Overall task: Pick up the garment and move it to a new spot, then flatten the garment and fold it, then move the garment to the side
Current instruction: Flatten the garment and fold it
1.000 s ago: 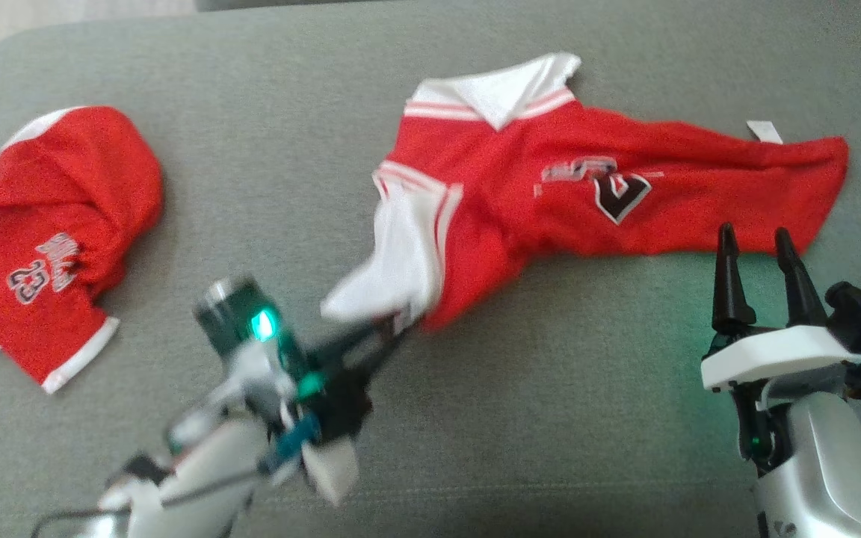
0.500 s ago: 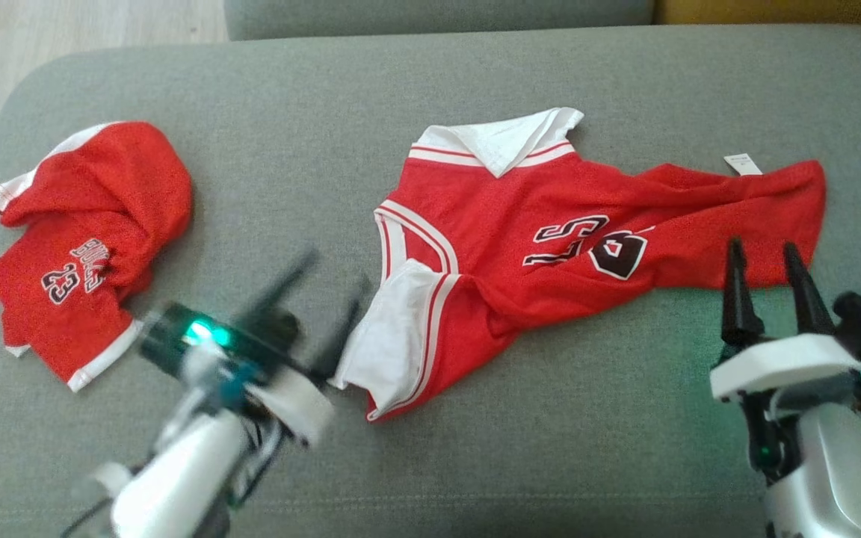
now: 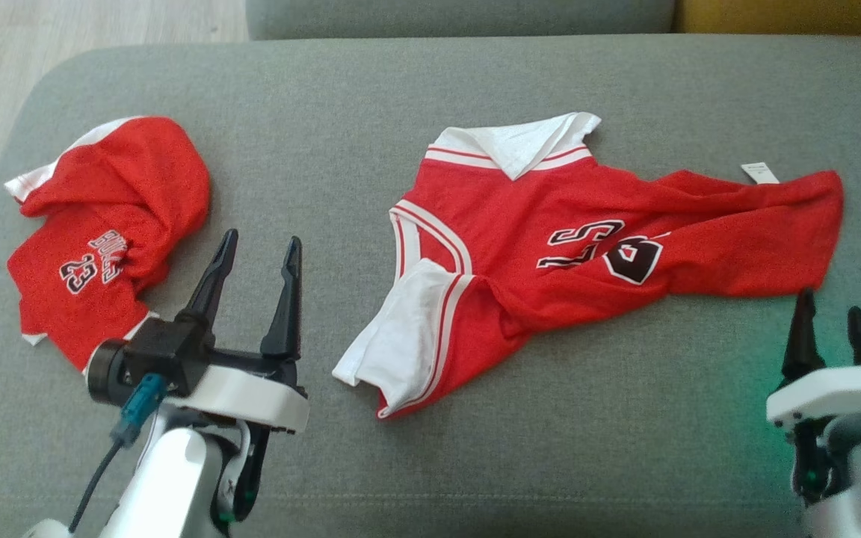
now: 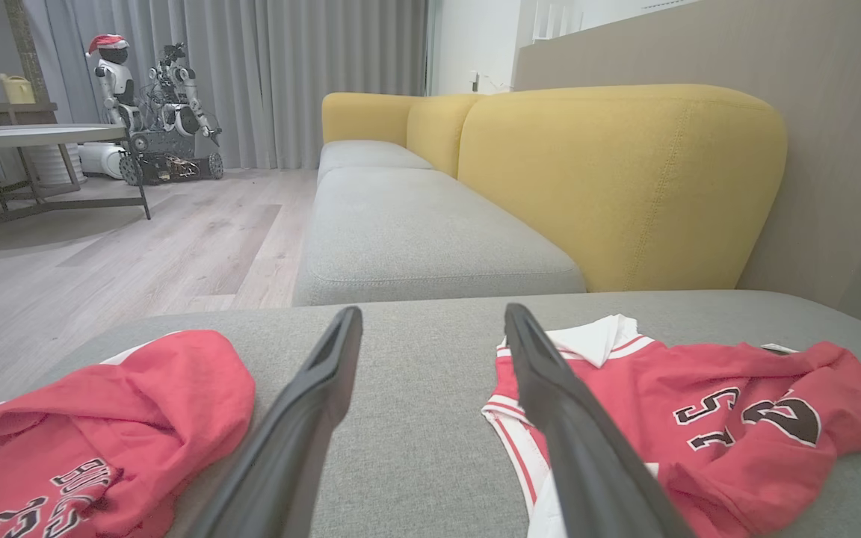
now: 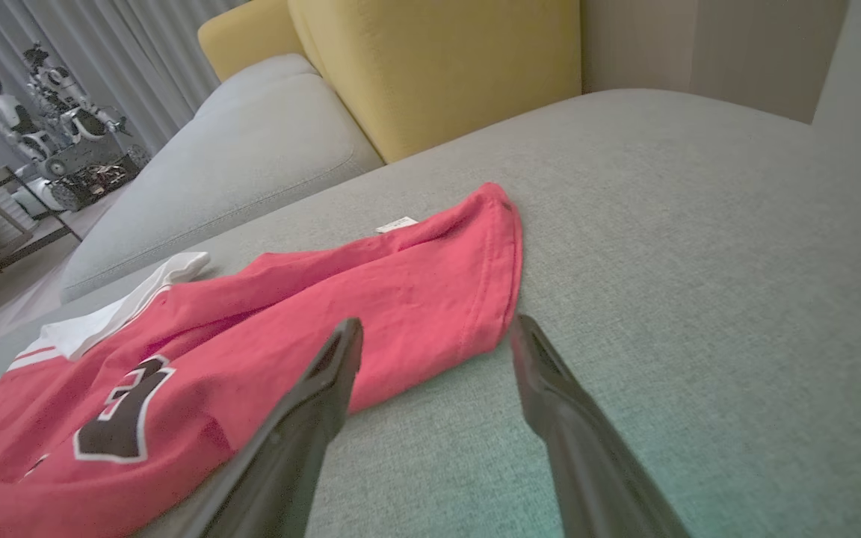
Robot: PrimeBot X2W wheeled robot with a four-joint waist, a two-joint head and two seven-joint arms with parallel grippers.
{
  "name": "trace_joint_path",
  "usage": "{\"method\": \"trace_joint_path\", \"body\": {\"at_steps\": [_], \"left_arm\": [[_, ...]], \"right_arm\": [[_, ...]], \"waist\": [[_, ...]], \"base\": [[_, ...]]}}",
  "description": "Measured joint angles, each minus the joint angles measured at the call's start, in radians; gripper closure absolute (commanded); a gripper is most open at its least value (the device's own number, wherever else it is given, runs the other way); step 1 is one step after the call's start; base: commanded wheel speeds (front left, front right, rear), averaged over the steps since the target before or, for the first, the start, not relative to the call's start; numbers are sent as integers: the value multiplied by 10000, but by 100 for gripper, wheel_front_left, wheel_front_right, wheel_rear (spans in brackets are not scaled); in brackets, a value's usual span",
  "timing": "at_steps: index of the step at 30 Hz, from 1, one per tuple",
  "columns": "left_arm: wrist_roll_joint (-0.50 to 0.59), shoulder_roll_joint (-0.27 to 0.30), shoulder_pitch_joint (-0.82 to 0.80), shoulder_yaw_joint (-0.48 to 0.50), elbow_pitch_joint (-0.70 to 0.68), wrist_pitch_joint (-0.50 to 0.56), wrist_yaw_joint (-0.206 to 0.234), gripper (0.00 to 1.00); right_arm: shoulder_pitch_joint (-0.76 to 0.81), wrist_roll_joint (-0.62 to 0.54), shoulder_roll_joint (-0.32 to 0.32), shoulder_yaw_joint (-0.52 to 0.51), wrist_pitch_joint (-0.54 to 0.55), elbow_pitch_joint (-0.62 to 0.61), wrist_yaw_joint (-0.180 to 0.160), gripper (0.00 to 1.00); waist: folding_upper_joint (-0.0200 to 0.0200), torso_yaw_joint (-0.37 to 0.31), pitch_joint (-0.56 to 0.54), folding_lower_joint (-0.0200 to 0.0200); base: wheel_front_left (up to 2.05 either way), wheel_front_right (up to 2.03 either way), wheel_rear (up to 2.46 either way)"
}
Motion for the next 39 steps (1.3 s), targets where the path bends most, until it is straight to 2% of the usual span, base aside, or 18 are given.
{"method": "trace_joint_path", "body": {"at_steps": [5,10,18,19,25,29,33,39], "left_arm": [[359,-297,41,399,42,0,-508,0],[598,-508,35,679,155,0,-834,0],[882,-823,-15,972,305,0,-1223,0],[907,-844,-22,1022,318,0,-1266,0],[959,-936,-48,1275,410,0,-1342,0],[1045,-1035,-39,1419,527,0,-1377,0],[1045,-1106,-20,1407,566,0,-1429,0],[1045,-1187,59,1346,579,0,-1427,0]], "right_arm": [[-1133,378,0,-671,188,1321,0,0],[-2117,792,0,-995,309,2815,0,0],[-3527,199,-81,-2209,-199,4635,0,0],[-3701,138,-92,-2278,-240,4786,0,100],[-4055,-481,-50,-2247,-606,5137,0,100],[-4022,-1338,-31,-2608,-813,4675,0,100],[-3985,-2278,-27,-3348,-660,3440,0,100],[-3746,-3764,-33,-3942,516,667,0,100]], "waist": [[0,151,299,0],[0,318,602,0],[0,637,1079,0],[0,673,1116,0],[0,706,1115,0],[0,572,899,0],[0,423,589,0],[0,436,226,0]], "base": [[0,0,0],[0,0,0],[0,0,0],[0,0,0],[0,0,0],[0,0,0],[0,0,0],[0,0,0]]}}
